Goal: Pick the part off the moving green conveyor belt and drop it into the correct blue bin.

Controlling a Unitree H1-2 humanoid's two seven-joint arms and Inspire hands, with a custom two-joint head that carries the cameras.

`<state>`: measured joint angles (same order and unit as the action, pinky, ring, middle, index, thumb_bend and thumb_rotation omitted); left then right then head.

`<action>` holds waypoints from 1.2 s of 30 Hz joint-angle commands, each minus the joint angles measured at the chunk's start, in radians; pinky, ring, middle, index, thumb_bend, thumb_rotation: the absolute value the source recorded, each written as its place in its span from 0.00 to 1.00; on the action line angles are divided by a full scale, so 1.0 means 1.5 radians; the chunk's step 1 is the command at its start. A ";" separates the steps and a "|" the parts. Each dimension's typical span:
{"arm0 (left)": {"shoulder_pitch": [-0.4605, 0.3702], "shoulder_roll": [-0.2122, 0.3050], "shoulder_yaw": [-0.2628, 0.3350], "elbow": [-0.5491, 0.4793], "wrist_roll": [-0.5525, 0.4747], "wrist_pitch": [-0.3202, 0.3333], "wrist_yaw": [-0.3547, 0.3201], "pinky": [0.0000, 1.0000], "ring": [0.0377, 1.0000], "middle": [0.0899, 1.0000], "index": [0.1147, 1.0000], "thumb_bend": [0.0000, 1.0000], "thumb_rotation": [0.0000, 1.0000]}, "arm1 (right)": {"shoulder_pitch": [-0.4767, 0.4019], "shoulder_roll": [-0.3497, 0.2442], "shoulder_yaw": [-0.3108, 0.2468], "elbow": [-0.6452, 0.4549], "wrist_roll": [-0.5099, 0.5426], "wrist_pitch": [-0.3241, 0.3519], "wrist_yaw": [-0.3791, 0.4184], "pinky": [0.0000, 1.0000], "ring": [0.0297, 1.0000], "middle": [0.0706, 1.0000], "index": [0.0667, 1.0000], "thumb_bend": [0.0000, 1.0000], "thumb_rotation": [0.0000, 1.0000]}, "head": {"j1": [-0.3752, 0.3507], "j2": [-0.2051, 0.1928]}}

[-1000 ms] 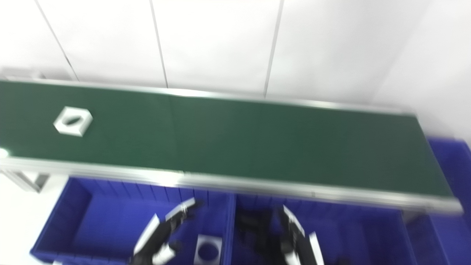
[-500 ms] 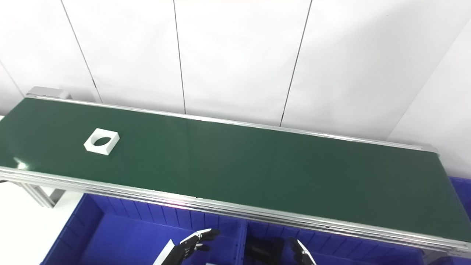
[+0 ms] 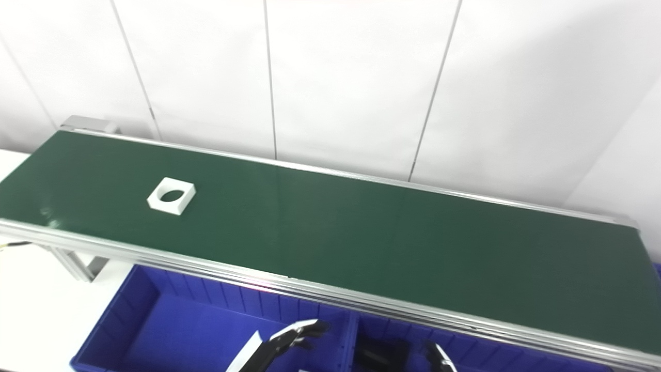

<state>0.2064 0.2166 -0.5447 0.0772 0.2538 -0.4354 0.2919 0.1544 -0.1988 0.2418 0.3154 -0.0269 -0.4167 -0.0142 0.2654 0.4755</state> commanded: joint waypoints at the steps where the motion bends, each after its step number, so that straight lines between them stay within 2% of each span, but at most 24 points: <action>1: -0.001 -0.001 0.005 -0.040 0.006 -0.023 0.004 0.71 0.79 0.81 0.79 0.99 0.93 | -0.005 0.000 -0.006 -0.013 0.005 -0.036 0.012 0.94 0.93 0.93 0.91 0.87 1.00 | -0.001 0.001; 6: -0.015 0.008 0.034 -0.100 0.012 -0.023 0.005 0.74 0.80 0.81 0.78 0.97 0.88 | -0.006 0.001 -0.012 -0.009 0.004 -0.036 0.020 0.96 0.94 0.93 0.91 0.85 1.00 | -0.004 0.000; 11: -0.066 0.025 0.079 -0.128 0.048 -0.023 0.010 0.77 0.80 0.80 0.77 0.98 0.82 | -0.010 0.004 -0.011 -0.001 -0.002 -0.036 0.014 0.94 0.92 0.92 0.90 0.86 1.00 | -0.008 -0.005; 14: -0.090 0.024 0.113 -0.135 0.064 -0.022 -0.011 0.79 0.81 0.82 0.77 0.98 0.79 | -0.012 0.005 -0.008 0.003 -0.006 -0.036 0.007 0.92 0.92 0.92 0.90 0.88 1.00 | -0.008 -0.007; 17: -0.111 0.026 0.139 -0.143 0.084 -0.021 -0.033 0.83 0.84 0.84 0.78 0.95 0.74 | -0.013 0.006 -0.008 0.003 -0.006 -0.036 0.006 0.91 0.91 0.92 0.90 0.86 1.00 | -0.009 -0.008; 22: -0.170 0.053 0.199 -0.157 0.175 0.025 -0.083 0.85 0.88 0.88 0.82 0.91 0.63 | -0.017 0.009 -0.008 0.011 -0.004 -0.036 0.009 0.91 0.91 0.91 0.89 0.87 1.00 | -0.011 -0.014; 23: -0.181 0.059 0.209 -0.159 0.182 0.033 -0.095 0.84 0.88 0.87 0.82 0.90 0.56 | -0.018 0.009 -0.007 0.012 -0.004 -0.036 0.009 0.92 0.92 0.91 0.89 0.88 1.00 | -0.011 -0.015; 26: -0.219 0.080 0.236 -0.154 0.197 0.045 -0.124 0.83 0.86 0.85 0.80 0.92 0.43 | -0.020 0.009 -0.006 0.014 -0.006 -0.036 0.007 0.92 0.92 0.92 0.89 0.87 1.00 | -0.011 -0.017; 29: -0.249 0.101 0.254 -0.140 0.220 0.049 -0.142 0.82 0.83 0.82 0.79 0.94 0.34 | -0.021 0.008 -0.005 0.016 -0.006 -0.036 0.007 0.91 0.91 0.91 0.89 0.85 1.00 | -0.010 -0.018; 36: -0.307 0.149 0.269 -0.075 0.279 0.044 -0.160 0.81 0.83 0.82 0.80 0.98 0.25 | -0.027 0.008 -0.003 0.023 -0.006 -0.036 0.008 0.91 0.91 0.91 0.89 0.86 1.00 | -0.008 -0.022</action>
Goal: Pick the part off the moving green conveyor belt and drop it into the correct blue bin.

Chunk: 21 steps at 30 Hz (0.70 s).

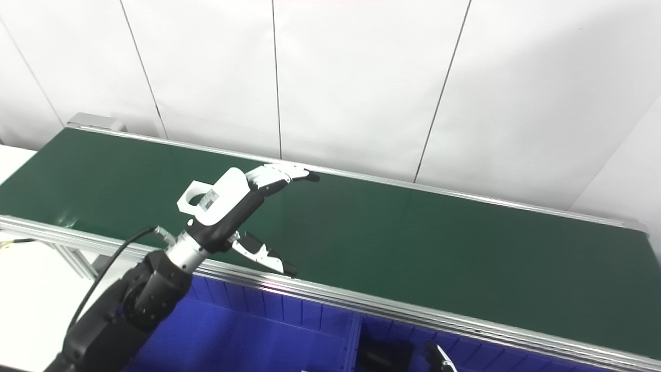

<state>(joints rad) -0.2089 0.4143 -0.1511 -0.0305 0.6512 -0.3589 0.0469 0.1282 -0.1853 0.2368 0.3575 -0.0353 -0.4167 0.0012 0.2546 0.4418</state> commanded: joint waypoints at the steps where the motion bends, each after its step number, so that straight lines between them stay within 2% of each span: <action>1: -0.041 0.025 0.006 0.012 0.022 -0.008 0.002 0.81 0.83 0.82 0.81 0.98 0.24 | -0.011 -0.002 0.002 -0.004 -0.002 -0.035 -0.004 0.91 0.91 0.91 0.89 0.86 1.00 | -0.001 0.000; 11: -0.109 0.051 -0.001 0.123 0.057 0.005 -0.008 0.78 0.80 0.80 0.81 1.00 0.17 | -0.017 0.001 0.004 0.005 0.000 -0.035 -0.006 0.91 0.92 0.90 0.88 0.83 1.00 | -0.003 -0.004; 16: -0.138 0.060 -0.015 0.183 0.101 0.016 0.010 0.75 0.77 0.78 0.82 1.00 0.05 | -0.019 0.002 0.005 0.009 0.000 -0.035 -0.007 0.91 0.91 0.90 0.88 0.82 1.00 | -0.004 -0.006; 21: -0.167 0.069 -0.027 0.237 0.116 0.012 0.013 0.74 0.77 0.77 0.81 1.00 0.02 | -0.019 0.002 0.007 0.011 -0.003 -0.035 -0.013 0.91 0.91 0.89 0.88 0.83 1.00 | -0.005 -0.006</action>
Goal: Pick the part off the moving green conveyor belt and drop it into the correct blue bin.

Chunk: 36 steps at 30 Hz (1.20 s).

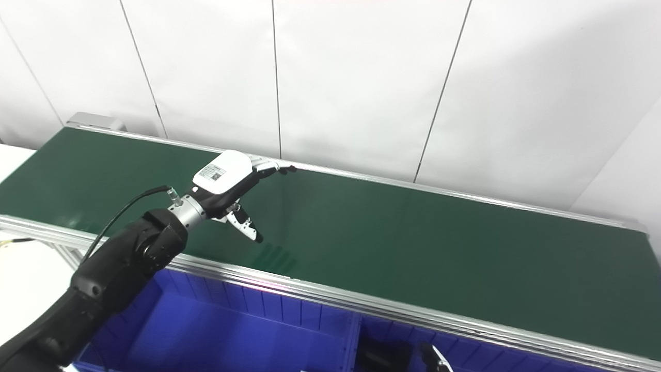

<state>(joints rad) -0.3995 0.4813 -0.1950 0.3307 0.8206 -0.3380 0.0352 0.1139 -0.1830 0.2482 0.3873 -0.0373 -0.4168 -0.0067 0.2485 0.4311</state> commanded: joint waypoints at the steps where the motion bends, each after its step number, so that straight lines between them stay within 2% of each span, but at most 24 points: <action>1: -0.049 0.028 -0.003 0.009 0.006 -0.002 0.016 0.74 0.77 0.77 0.81 1.00 0.01 | -0.009 0.001 0.000 -0.009 -0.002 -0.035 -0.008 0.90 0.91 0.89 0.88 0.83 1.00 | -0.001 0.000; 4: -0.069 0.037 -0.018 0.038 0.011 -0.004 0.010 0.74 0.77 0.77 0.81 1.00 0.01 | -0.010 0.002 0.001 -0.009 -0.002 -0.035 -0.011 0.90 0.90 0.89 0.87 0.84 1.00 | 0.000 -0.001; 8: -0.099 0.047 -0.042 0.066 0.004 0.011 -0.041 0.74 0.77 0.77 0.82 1.00 0.00 | -0.010 0.001 0.007 -0.009 -0.006 -0.035 -0.019 0.90 0.90 0.89 0.87 0.84 1.00 | -0.001 -0.003; 10: -0.109 0.053 -0.053 0.063 0.004 0.023 -0.074 0.75 0.78 0.78 0.83 1.00 0.00 | -0.010 0.001 0.008 -0.008 -0.004 -0.035 -0.019 0.90 0.90 0.89 0.87 0.84 1.00 | 0.000 -0.003; 17: -0.139 0.070 -0.085 0.059 0.013 0.036 -0.141 0.76 0.77 0.79 0.83 1.00 0.00 | -0.012 0.002 0.011 -0.007 -0.003 -0.035 -0.019 0.91 0.91 0.89 0.87 0.80 1.00 | -0.002 -0.003; 23: -0.157 0.078 -0.106 0.053 0.023 0.036 -0.177 0.75 0.76 0.78 0.83 1.00 0.00 | -0.009 0.002 0.012 -0.011 -0.004 -0.035 -0.021 0.90 0.91 0.89 0.87 0.82 1.00 | -0.004 -0.001; 27: -0.167 0.079 -0.125 0.064 0.038 0.025 -0.177 0.74 0.75 0.77 0.83 1.00 0.00 | -0.007 0.002 0.009 -0.014 -0.001 -0.035 -0.018 0.89 0.90 0.88 0.87 0.82 1.00 | 0.000 0.000; 30: -0.175 0.080 -0.148 0.084 0.070 0.015 -0.144 0.73 0.74 0.75 0.81 1.00 0.01 | -0.006 0.002 0.007 -0.015 0.002 -0.035 -0.014 0.89 0.90 0.89 0.87 0.82 1.00 | 0.000 0.000; 33: -0.177 0.076 -0.161 0.090 0.102 0.033 -0.126 0.74 0.75 0.75 0.81 1.00 0.03 | -0.005 0.002 0.006 -0.016 0.003 -0.035 -0.012 0.89 0.90 0.89 0.87 0.83 1.00 | -0.001 0.001; 36: -0.178 0.070 -0.165 0.094 0.121 0.052 -0.116 0.77 0.78 0.79 0.83 1.00 0.01 | -0.004 0.001 0.006 -0.017 0.003 -0.035 -0.010 0.90 0.90 0.88 0.87 0.82 1.00 | -0.001 0.002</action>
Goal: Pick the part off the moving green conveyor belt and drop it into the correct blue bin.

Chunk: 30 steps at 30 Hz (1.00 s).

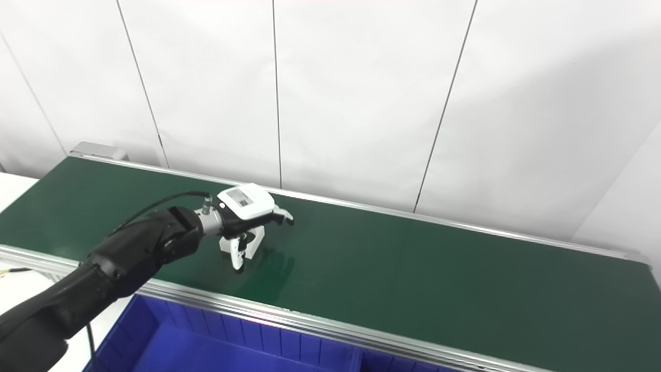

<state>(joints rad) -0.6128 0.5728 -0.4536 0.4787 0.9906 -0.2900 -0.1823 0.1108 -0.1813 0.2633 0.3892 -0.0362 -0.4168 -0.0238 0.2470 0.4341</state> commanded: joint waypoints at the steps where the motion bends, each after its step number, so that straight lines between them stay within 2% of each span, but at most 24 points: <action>1: -0.038 0.008 0.006 0.000 0.011 0.020 0.033 0.77 0.79 0.79 0.83 1.00 0.02 | -0.001 0.000 -0.004 -0.018 0.002 -0.035 0.001 0.90 0.90 0.88 0.87 0.82 1.00 | 0.000 0.001; 5: -0.047 0.005 -0.008 0.027 0.031 0.028 0.051 0.76 0.78 0.79 0.83 1.00 0.02 | 0.001 -0.001 -0.003 -0.020 0.001 -0.035 0.001 0.90 0.90 0.88 0.87 0.81 1.00 | -0.001 0.001; 10: -0.049 -0.005 -0.022 0.057 0.053 0.058 0.078 0.77 0.79 0.80 0.83 1.00 0.01 | 0.002 0.000 -0.006 -0.021 0.005 -0.035 0.006 0.91 0.91 0.88 0.87 0.81 1.00 | -0.003 0.002; 16: -0.043 -0.029 -0.037 0.092 0.080 0.120 0.124 0.79 0.81 0.82 0.84 1.00 0.00 | 0.005 0.001 -0.006 -0.029 0.001 -0.035 0.003 0.91 0.91 0.88 0.86 0.82 1.00 | -0.005 0.003; 23: -0.052 -0.042 -0.045 0.131 0.063 0.132 0.136 0.80 0.82 0.82 0.84 1.00 0.00 | 0.006 0.003 -0.006 -0.031 0.003 -0.035 0.006 0.90 0.90 0.88 0.86 0.81 1.00 | -0.010 0.004; 25: -0.055 -0.050 -0.045 0.148 0.058 0.134 0.153 0.79 0.80 0.81 0.83 1.00 0.00 | 0.006 0.004 -0.005 -0.031 0.002 -0.035 0.004 0.90 0.90 0.88 0.86 0.81 1.00 | -0.013 0.004; 27: -0.053 -0.059 -0.046 0.153 0.057 0.149 0.159 0.78 0.80 0.80 0.82 1.00 0.00 | 0.006 0.005 -0.003 -0.033 0.001 -0.035 0.003 0.91 0.90 0.88 0.86 0.82 1.00 | -0.017 0.007; 30: -0.056 -0.072 -0.058 0.156 0.068 0.174 0.144 0.78 0.78 0.79 0.80 1.00 0.01 | 0.007 0.006 -0.004 -0.035 0.003 -0.035 0.004 0.90 0.90 0.88 0.86 0.81 1.00 | -0.019 0.009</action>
<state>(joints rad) -0.6637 0.4620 -0.5346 0.7036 1.0776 -0.0736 0.0243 0.1241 -0.1762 0.2610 0.3738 -0.0344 -0.4168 -0.0176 0.2194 0.4449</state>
